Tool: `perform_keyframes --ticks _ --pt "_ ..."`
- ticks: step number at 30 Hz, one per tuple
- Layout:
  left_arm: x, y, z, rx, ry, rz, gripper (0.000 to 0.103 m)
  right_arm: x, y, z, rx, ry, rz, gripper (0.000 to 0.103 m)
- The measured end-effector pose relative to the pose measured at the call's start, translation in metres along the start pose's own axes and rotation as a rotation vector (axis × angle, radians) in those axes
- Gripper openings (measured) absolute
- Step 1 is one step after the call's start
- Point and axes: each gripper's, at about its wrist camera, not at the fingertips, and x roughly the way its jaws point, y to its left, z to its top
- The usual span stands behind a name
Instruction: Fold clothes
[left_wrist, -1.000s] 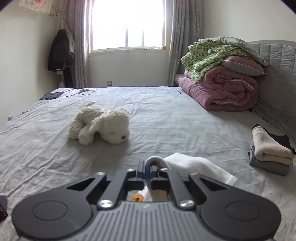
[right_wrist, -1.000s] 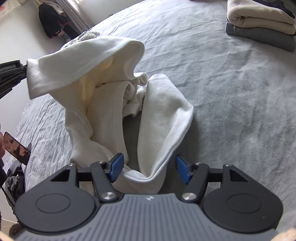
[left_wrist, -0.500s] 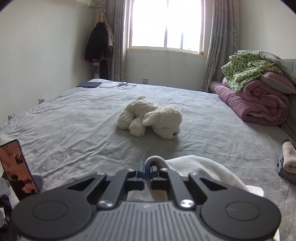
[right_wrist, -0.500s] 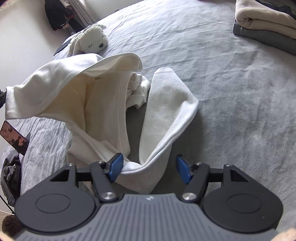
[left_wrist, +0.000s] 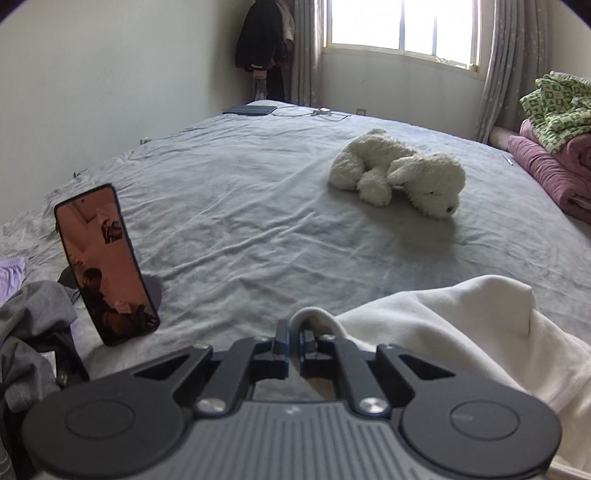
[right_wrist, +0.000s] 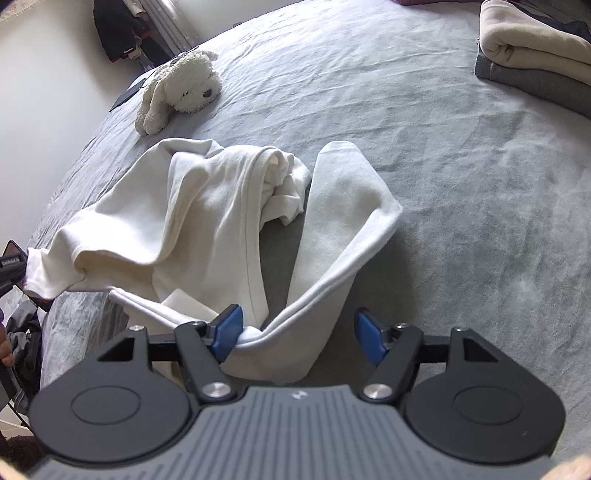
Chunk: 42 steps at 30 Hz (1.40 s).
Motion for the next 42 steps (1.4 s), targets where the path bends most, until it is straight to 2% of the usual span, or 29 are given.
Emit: perform_keyframes --ticks 7,12,16,18,20,22,23,27,30,35,38,39,41,42 --pt "0.019 0.008 -0.023 0.024 0.090 0.007 0.006 0.003 0.002 0.002 0.001 -0.002 -0.012 0.071" --pt "0.014 0.005 -0.026 0.056 0.068 -0.033 0.009 -0.002 0.001 0.002 0.006 -0.010 -0.017 0.071" --pt "0.012 0.005 -0.027 0.084 0.029 -0.054 0.033 -0.011 -0.006 -0.002 0.037 -0.012 -0.003 0.071" --pt "0.012 0.004 -0.022 0.096 0.034 -0.081 0.037 -0.019 -0.009 -0.006 0.062 -0.024 0.010 0.071" --pt "0.012 0.001 -0.015 0.121 0.015 -0.104 0.054 -0.025 -0.012 -0.012 0.091 -0.028 0.013 0.072" --pt "0.011 -0.003 -0.011 0.157 -0.010 -0.098 0.060 -0.026 -0.018 -0.016 0.158 -0.001 0.021 0.072" --pt "0.012 -0.002 -0.010 0.159 -0.008 -0.103 0.060 -0.026 -0.021 -0.018 0.201 0.018 0.029 0.072" --pt "0.014 0.004 -0.007 0.148 0.003 -0.141 0.060 -0.018 -0.030 -0.031 0.397 0.114 0.210 0.072" --pt "0.014 0.010 -0.003 0.109 -0.005 -0.183 0.061 -0.003 -0.025 -0.039 0.499 0.148 0.310 0.072" --pt "0.024 0.011 -0.001 0.070 -0.006 -0.213 0.064 0.028 -0.004 -0.042 0.564 0.166 0.319 0.072" --pt "0.033 0.010 -0.001 0.041 0.012 -0.221 0.064 0.037 0.007 -0.040 0.581 0.117 0.306 0.072" --pt "0.035 0.010 -0.001 0.033 0.019 -0.220 0.064 0.039 0.009 -0.040 0.597 0.088 0.300 0.069" --pt "0.040 0.009 -0.001 0.019 0.034 -0.219 0.064 0.042 0.013 -0.040 0.624 0.036 0.279 0.042" --pt "0.041 0.008 -0.001 0.014 0.042 -0.219 0.064 0.044 0.015 -0.040 0.641 0.011 0.263 0.039"
